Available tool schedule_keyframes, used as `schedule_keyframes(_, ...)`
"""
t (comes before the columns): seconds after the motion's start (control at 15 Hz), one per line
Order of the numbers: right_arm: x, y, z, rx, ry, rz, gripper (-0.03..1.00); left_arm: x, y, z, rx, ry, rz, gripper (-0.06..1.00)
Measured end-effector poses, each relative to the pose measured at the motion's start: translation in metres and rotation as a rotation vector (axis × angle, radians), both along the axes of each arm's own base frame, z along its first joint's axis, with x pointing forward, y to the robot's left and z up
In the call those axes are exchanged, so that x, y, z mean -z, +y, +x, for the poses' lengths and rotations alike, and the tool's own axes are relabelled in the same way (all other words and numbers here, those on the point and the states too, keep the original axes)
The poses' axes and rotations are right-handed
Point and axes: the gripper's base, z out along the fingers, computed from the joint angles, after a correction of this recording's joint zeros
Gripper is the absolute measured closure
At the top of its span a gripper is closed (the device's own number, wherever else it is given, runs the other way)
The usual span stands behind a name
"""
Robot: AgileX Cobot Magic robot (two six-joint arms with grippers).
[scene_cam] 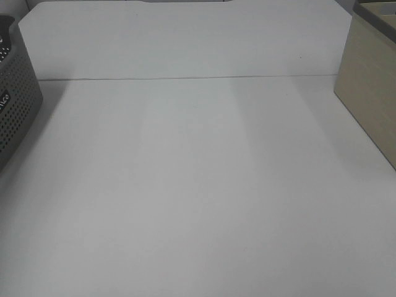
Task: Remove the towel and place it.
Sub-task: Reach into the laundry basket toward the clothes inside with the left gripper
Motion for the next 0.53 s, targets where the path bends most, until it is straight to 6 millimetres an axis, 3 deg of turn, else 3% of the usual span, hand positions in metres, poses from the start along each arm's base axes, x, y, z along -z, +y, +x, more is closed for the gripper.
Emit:
schedule_keyframes(0.13,0.0,0.0,0.0,0.0,0.0,0.0,0.27,0.022,0.004,0.014,0.043,0.065,0.008,0.03)
schedule_keyframes(0.53,0.0,0.0,0.0,0.0,0.0,0.0,0.27,0.121,0.019,0.072,0.15,0.145,0.027,0.03)
